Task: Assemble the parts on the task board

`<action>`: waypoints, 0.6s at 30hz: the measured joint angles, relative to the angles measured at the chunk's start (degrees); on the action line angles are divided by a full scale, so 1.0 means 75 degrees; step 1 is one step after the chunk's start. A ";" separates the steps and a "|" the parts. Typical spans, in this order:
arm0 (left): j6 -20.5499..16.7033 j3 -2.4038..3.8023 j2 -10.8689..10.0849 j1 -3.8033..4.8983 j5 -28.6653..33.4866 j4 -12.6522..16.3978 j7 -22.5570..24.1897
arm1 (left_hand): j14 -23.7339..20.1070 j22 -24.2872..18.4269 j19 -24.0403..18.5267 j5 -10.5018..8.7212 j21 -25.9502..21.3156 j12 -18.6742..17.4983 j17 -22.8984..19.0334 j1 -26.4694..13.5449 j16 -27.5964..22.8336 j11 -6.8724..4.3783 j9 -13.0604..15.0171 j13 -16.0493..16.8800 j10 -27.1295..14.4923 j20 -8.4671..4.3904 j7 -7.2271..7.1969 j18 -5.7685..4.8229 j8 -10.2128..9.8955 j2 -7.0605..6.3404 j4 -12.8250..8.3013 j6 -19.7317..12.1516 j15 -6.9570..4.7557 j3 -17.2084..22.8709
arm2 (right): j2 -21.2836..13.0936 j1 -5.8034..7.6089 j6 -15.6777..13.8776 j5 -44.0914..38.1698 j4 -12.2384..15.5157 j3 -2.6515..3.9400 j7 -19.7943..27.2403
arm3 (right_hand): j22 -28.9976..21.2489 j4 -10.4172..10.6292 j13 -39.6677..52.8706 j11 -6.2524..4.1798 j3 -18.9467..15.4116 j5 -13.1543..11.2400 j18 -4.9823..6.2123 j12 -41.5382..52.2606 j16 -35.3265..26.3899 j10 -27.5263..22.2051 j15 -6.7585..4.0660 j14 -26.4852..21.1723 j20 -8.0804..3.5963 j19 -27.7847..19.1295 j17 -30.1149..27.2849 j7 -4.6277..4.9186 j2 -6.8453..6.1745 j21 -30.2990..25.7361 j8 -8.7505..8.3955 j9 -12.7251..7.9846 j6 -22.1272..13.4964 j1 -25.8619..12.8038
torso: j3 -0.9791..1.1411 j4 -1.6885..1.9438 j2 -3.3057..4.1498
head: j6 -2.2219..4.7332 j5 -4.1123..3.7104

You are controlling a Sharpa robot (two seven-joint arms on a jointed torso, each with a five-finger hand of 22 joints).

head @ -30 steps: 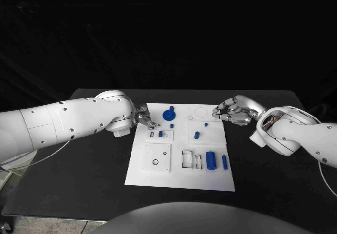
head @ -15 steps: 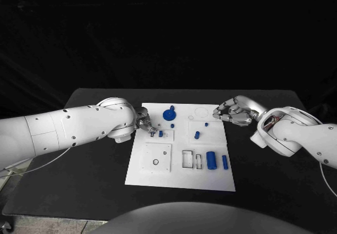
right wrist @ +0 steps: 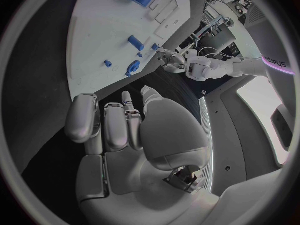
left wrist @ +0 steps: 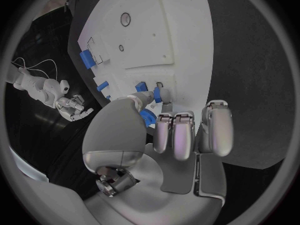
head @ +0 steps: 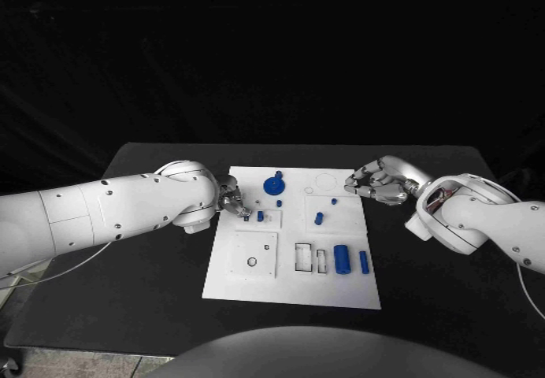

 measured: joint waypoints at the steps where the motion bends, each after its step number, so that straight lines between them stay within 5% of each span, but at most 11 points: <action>1: 0.0008 -0.0003 -0.0003 -0.0002 -0.0003 0.0003 -0.0009 | 0.0000 0.0000 0.0000 0.0000 0.0000 0.0000 0.0000 0.0000 0.0000 0.0000 0.0000 0.0000 0.0000 0.0000 0.0000 -0.0001 0.0000 0.0000 0.0000 0.0000 0.0000 0.0000 | 0.0000 -0.0002 0.0002 0.0001 0.0000 0.0000 0.0000 | 0.0000 0.0000 0.0000 0.0000 0.0000 0.0000 0.0000 0.0000 -0.0010 0.0000 0.0000 0.0000 0.0000 0.0000 -0.0004 0.0000 -0.0013 0.0000 0.0000 0.0000 0.0000 0.0014 | 0.0000 0.0000 0.0000 | 0.0000 0.0001; 18: 0.0089 -0.0001 0.0001 -0.0041 -0.0041 -0.0015 -0.0040 | 0.0000 -0.0002 0.0000 -0.0001 -0.0030 0.0000 -0.0001 0.0000 0.0000 0.0000 0.0022 0.0000 0.0000 0.0000 0.0012 0.0000 0.0047 0.0000 -0.0030 0.0013 0.0000 -0.0055 | 0.0010 -0.0028 0.0121 0.0013 -0.0024 0.0000 -0.0018 | -0.0002 -0.0095 0.0058 0.0015 0.0096 0.0167 0.0000 -0.0015 -0.0059 -0.0015 0.0013 0.0012 0.0000 0.0000 -0.0075 0.0003 -0.0028 -0.0102 0.0000 -0.0030 0.0053 0.0108 | 0.0000 0.0000 0.0007 | 0.0000 0.0012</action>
